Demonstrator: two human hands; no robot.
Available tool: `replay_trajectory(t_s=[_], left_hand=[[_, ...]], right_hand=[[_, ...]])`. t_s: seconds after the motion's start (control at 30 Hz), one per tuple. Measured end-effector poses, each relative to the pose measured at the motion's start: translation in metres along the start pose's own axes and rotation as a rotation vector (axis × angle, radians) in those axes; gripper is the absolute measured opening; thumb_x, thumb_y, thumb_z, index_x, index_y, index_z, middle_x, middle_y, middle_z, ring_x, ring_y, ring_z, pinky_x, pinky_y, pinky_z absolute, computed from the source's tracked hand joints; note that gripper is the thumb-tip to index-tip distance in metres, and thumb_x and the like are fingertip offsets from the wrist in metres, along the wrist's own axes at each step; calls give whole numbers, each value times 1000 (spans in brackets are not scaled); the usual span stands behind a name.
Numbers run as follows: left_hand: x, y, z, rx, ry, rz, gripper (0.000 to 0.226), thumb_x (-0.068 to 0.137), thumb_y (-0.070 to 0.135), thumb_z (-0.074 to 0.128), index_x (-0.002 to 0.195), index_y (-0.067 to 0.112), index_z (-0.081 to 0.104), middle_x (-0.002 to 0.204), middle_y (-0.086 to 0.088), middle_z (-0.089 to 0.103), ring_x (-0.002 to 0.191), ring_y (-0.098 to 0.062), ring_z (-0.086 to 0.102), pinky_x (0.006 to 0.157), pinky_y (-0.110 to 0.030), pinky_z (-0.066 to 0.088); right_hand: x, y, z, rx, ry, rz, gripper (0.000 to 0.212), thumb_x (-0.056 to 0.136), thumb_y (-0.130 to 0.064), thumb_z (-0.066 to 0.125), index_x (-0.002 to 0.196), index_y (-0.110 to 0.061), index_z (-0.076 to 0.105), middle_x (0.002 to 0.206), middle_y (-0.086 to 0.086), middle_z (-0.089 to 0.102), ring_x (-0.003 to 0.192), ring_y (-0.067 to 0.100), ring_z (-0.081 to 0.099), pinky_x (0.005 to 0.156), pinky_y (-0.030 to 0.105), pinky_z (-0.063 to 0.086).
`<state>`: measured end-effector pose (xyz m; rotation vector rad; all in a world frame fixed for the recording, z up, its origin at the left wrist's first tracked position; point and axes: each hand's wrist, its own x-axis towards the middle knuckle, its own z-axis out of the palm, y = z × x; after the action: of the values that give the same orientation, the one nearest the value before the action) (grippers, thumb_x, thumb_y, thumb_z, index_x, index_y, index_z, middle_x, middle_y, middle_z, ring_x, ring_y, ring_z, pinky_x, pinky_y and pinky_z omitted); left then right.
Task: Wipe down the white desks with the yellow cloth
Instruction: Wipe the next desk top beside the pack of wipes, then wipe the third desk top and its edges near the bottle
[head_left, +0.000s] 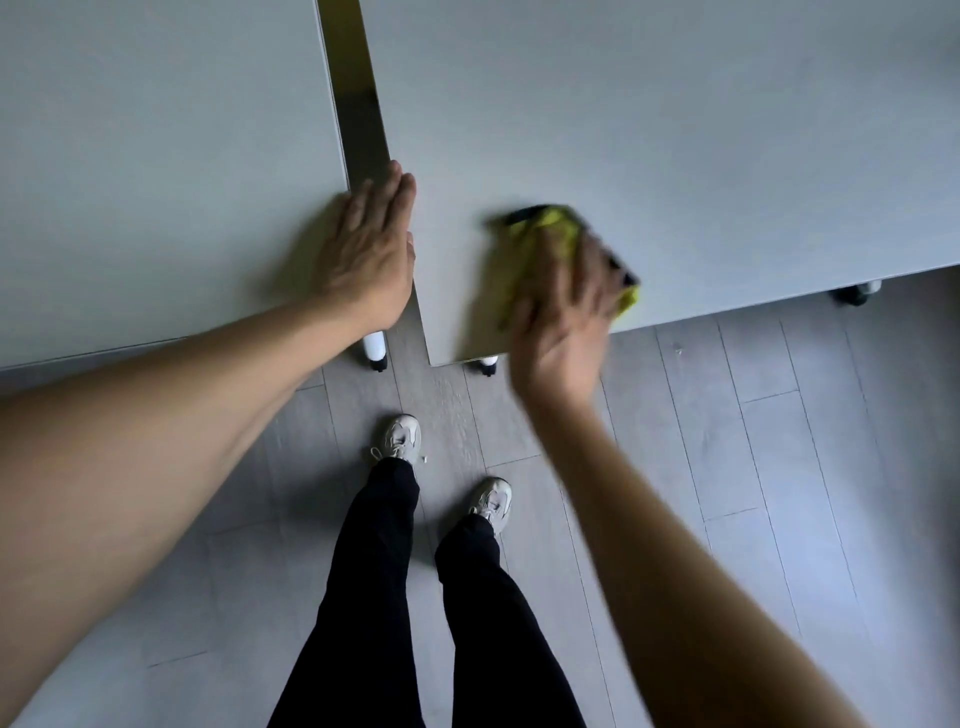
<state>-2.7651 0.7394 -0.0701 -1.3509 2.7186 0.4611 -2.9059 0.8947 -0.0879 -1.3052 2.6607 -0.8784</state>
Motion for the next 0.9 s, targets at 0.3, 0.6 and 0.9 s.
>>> replay_trajectory(t_s=[0.3,0.6,0.9], left_hand=[[1,7,5,-14,64,-43,57,111,20,37,165,10,23,175,-7,15,160,-32,16,130,-42,13],[0,58,26,-65,213,144,59,102,23,37,157,0,39,167,-21,32,154,-40,30,129,-48,19],[40,93,30,-114,263,175,63,97,26,32,156,4,42,166,-18,35,152,-40,33,127,-51,22]], right_hand=[[-10,-1,-2,47,-162,-248,56,94,-30,50,148,-16,50,156,18,41,148,34,32,125,48,17],[80,85,-31,-80,33,166,58,93,-28,44,149,-15,48,155,20,41,143,39,36,118,54,25],[35,51,-24,23,-198,-299,55,100,-36,45,153,-22,43,160,13,36,153,27,25,125,48,16]])
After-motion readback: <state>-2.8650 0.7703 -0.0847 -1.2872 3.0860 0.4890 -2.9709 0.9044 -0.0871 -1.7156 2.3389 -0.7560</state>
